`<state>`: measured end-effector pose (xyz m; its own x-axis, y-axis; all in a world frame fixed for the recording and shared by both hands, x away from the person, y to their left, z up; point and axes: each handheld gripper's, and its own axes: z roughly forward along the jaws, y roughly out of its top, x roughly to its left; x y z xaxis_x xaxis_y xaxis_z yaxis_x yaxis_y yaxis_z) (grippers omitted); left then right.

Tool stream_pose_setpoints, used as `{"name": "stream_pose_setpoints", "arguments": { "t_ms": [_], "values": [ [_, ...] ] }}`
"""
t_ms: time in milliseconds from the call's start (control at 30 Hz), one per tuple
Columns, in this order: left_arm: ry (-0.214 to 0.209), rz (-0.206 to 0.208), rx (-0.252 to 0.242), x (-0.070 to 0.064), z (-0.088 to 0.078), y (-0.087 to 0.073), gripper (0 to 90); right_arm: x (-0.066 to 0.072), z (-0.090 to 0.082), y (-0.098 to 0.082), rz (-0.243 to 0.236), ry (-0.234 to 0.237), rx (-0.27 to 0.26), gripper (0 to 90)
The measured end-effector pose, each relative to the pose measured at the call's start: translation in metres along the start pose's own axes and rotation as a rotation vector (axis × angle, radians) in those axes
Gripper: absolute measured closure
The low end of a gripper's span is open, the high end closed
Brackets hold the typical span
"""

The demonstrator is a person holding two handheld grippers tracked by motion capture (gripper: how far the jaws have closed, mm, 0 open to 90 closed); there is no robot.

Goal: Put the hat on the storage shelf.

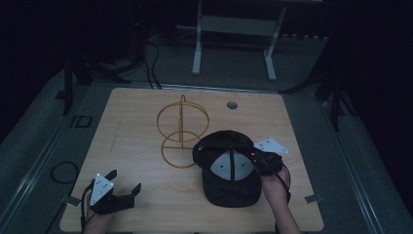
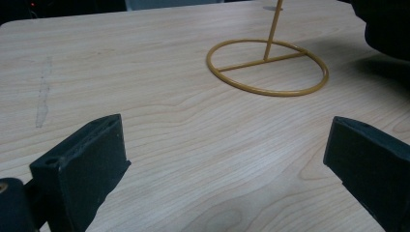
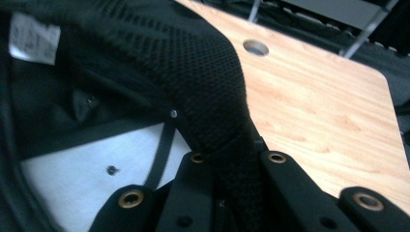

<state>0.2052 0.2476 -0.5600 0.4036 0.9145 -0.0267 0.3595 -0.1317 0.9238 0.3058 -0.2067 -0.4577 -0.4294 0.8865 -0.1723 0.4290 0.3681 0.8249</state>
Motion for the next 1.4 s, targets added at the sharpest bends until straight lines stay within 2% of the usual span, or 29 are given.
{"name": "stream_pose_setpoints", "arguments": {
  "t_ms": [200,300,467,600,667,700,933,1067,1233,1300,1400],
  "values": [
    [-0.001,-0.005,0.001,-0.001,0.001,0.000,1.7,0.001,-0.015,0.010,-0.002,0.018,-0.047,88.8],
    [-0.019,0.022,0.016,-0.003,0.001,0.000,1.7,0.002,-0.026,0.018,-0.010,0.023,-0.083,88.7],
    [-0.043,0.036,0.029,-0.010,0.002,0.001,1.7,0.004,-0.040,0.029,-0.016,0.040,-0.127,88.8],
    [-0.083,0.016,0.026,-0.018,0.002,0.006,1.7,0.006,-0.049,0.036,-0.037,0.041,-0.155,88.8],
    [-0.090,0.012,0.025,-0.021,0.003,0.007,1.7,0.006,-0.053,0.039,-0.036,0.046,-0.169,88.8],
    [-0.116,0.006,0.027,-0.027,0.004,0.011,1.7,0.006,-0.055,0.041,-0.044,0.045,-0.173,88.8],
    [-0.205,0.023,0.042,-0.057,0.007,0.029,1.7,0.008,-0.072,0.051,-0.072,0.048,-0.221,88.7],
    [-0.262,0.037,0.032,-0.074,0.011,0.040,1.7,0.010,-0.082,0.055,-0.074,0.075,-0.249,88.7],
    [-0.299,0.040,0.036,-0.087,0.016,0.049,1.7,0.013,-0.092,0.057,-0.071,0.097,-0.279,88.7],
    [-0.317,0.047,0.030,-0.095,0.020,0.054,5.2,0.015,-0.096,0.057,-0.073,0.111,-0.290,88.7],
    [-0.336,0.060,0.027,-0.102,0.023,0.059,5.3,0.017,-0.099,0.056,-0.075,0.126,-0.293,88.7]
  ]
}}
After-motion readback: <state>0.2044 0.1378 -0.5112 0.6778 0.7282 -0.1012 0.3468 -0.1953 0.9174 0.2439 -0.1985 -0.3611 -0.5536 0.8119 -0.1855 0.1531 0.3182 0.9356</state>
